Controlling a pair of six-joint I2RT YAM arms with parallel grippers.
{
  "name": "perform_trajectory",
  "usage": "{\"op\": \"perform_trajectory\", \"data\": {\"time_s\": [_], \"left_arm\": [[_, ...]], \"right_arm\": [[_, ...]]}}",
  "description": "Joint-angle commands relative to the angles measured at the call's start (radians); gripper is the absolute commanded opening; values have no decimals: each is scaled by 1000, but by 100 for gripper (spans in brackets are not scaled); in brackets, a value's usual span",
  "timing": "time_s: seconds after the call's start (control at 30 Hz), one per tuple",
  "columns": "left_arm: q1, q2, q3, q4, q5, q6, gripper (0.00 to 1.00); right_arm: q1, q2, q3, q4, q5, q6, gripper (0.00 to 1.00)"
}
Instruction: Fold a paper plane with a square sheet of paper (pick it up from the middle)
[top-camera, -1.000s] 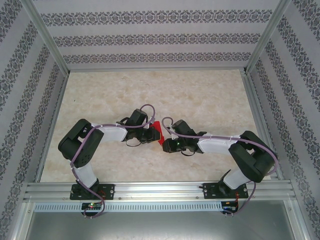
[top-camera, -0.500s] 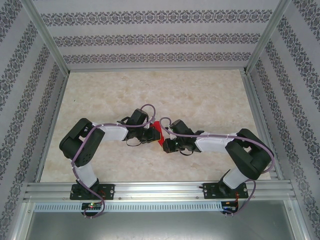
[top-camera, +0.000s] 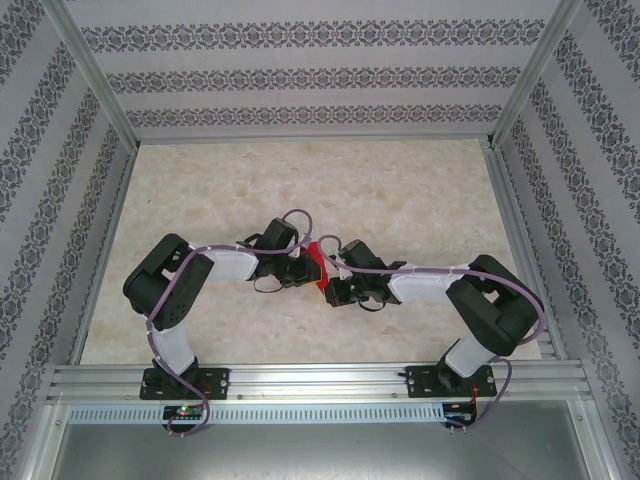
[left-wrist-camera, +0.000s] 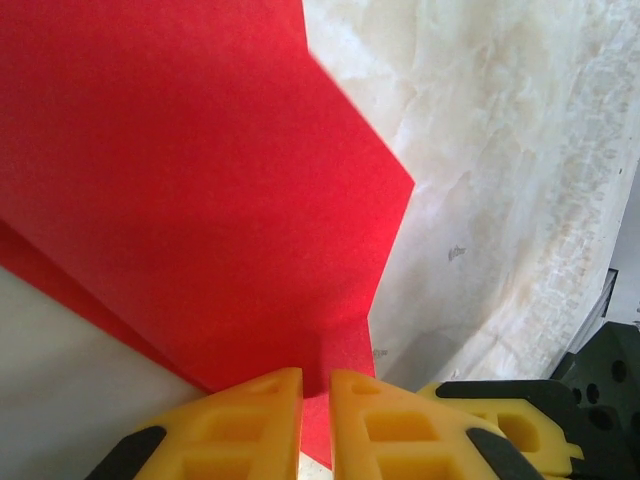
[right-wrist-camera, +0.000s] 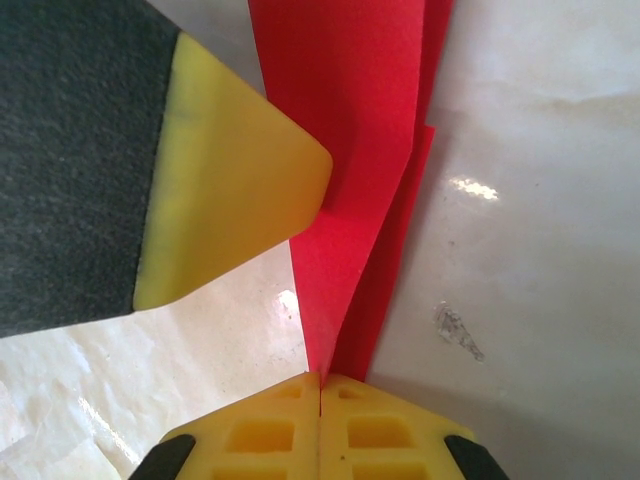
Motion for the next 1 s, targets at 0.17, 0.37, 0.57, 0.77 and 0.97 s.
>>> {"op": "perform_trajectory", "data": {"time_s": [0.17, 0.37, 0.57, 0.77, 0.97], "left_arm": [[-10, 22, 25, -79, -54, 33, 15], [-10, 24, 26, -95, -67, 34, 15], [-9, 27, 29, -99, -68, 36, 15], [-10, 26, 27, -98, -67, 36, 15], [-10, 25, 23, -97, -65, 35, 15]], "right_arm": [[4, -38, 10, -34, 17, 27, 15], [8, -160, -3, -30, 49, 75, 20], [31, -101, 33, -16, 13, 74, 16], [34, -37, 50, 8, -22, 62, 13], [33, 20, 47, 30, -37, 67, 12]]}}
